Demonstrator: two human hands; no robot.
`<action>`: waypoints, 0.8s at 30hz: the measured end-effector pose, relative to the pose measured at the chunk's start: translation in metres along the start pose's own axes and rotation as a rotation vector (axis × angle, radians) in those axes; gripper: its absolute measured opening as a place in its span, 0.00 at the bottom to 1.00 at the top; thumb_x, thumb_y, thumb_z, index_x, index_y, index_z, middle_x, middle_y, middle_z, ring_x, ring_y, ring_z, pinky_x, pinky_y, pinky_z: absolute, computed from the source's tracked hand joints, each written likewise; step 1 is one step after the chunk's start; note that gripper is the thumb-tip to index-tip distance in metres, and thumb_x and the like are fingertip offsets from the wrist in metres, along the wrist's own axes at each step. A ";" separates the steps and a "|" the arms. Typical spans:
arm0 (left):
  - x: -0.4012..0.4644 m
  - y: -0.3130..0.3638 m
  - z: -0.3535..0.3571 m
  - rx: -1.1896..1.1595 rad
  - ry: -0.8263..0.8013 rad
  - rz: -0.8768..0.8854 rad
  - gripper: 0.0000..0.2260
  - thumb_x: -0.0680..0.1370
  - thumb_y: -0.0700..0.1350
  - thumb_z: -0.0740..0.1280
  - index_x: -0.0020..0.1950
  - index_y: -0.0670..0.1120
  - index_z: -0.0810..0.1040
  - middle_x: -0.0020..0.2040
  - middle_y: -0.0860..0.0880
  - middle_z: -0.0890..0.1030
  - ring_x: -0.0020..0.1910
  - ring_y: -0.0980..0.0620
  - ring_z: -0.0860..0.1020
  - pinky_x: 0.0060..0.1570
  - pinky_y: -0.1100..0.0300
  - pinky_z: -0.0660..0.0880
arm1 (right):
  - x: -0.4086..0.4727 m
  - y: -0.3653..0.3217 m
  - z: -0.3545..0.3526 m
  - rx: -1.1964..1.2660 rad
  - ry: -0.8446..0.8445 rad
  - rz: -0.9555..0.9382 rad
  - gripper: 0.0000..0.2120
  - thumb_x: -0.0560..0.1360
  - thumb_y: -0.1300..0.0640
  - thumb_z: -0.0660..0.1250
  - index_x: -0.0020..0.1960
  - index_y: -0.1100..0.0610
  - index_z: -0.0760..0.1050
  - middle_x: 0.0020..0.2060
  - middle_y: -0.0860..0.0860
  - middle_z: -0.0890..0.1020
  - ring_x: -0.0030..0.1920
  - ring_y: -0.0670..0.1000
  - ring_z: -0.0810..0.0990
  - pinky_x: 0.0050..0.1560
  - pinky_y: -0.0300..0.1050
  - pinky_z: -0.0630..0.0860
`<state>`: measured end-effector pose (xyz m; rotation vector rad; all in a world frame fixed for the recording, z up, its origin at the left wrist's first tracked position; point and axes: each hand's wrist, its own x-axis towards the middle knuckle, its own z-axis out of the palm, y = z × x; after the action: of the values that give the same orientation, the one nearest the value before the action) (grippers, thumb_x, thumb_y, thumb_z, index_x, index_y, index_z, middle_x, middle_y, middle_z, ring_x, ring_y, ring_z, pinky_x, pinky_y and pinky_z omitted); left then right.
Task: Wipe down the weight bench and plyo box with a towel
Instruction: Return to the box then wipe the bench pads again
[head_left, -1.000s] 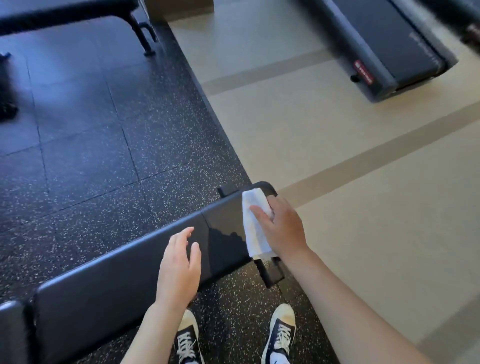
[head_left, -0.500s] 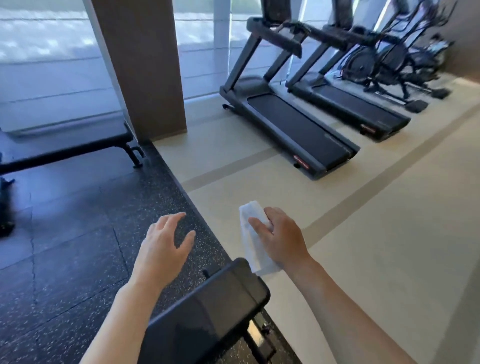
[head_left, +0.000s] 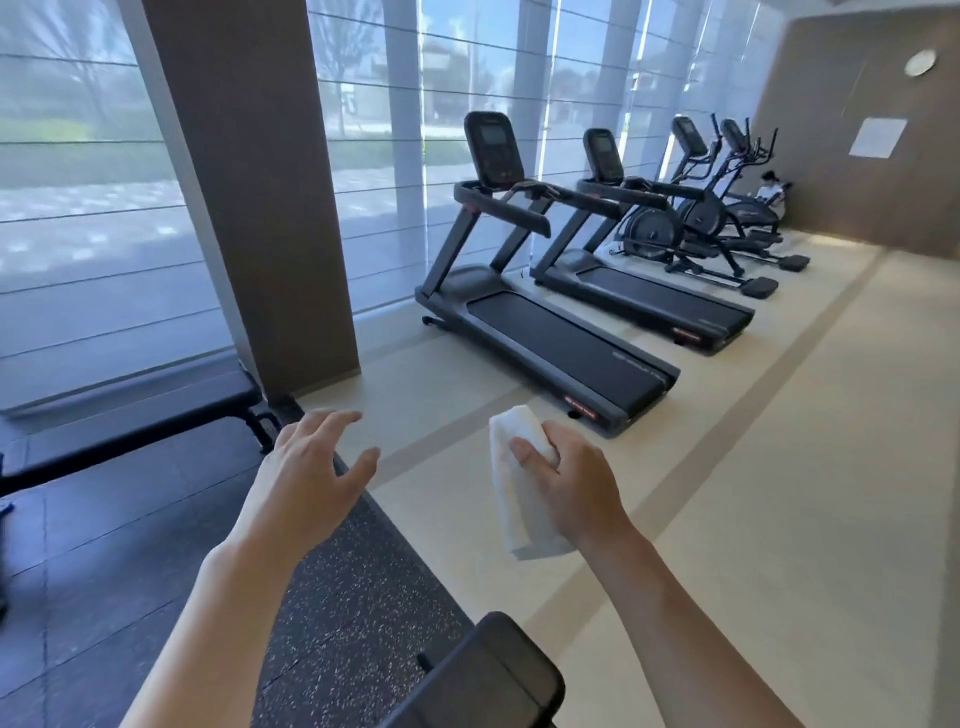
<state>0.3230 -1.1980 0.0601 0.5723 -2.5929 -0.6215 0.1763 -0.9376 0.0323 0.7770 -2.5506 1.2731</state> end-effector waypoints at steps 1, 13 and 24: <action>-0.001 -0.001 -0.003 -0.007 0.005 0.003 0.25 0.82 0.61 0.66 0.77 0.55 0.71 0.78 0.52 0.71 0.77 0.45 0.67 0.74 0.41 0.70 | 0.000 -0.004 0.000 0.007 0.000 0.003 0.16 0.79 0.37 0.61 0.40 0.46 0.68 0.37 0.47 0.77 0.39 0.49 0.76 0.39 0.46 0.68; -0.051 -0.021 -0.046 0.077 0.128 -0.222 0.24 0.83 0.59 0.66 0.77 0.54 0.72 0.78 0.53 0.71 0.77 0.48 0.67 0.75 0.45 0.67 | 0.036 -0.034 0.035 0.099 -0.191 -0.115 0.23 0.78 0.32 0.59 0.55 0.50 0.79 0.47 0.48 0.82 0.44 0.51 0.80 0.42 0.40 0.74; -0.225 0.007 -0.043 0.294 0.399 -0.701 0.30 0.80 0.60 0.70 0.80 0.53 0.69 0.80 0.49 0.68 0.80 0.46 0.62 0.77 0.38 0.64 | -0.007 -0.056 0.088 0.264 -0.541 -0.350 0.13 0.82 0.41 0.66 0.51 0.51 0.78 0.44 0.48 0.82 0.40 0.47 0.80 0.42 0.48 0.81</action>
<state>0.5280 -1.1001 0.0333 1.5576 -2.0789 -0.2714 0.2175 -1.0317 0.0137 1.7453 -2.4603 1.4405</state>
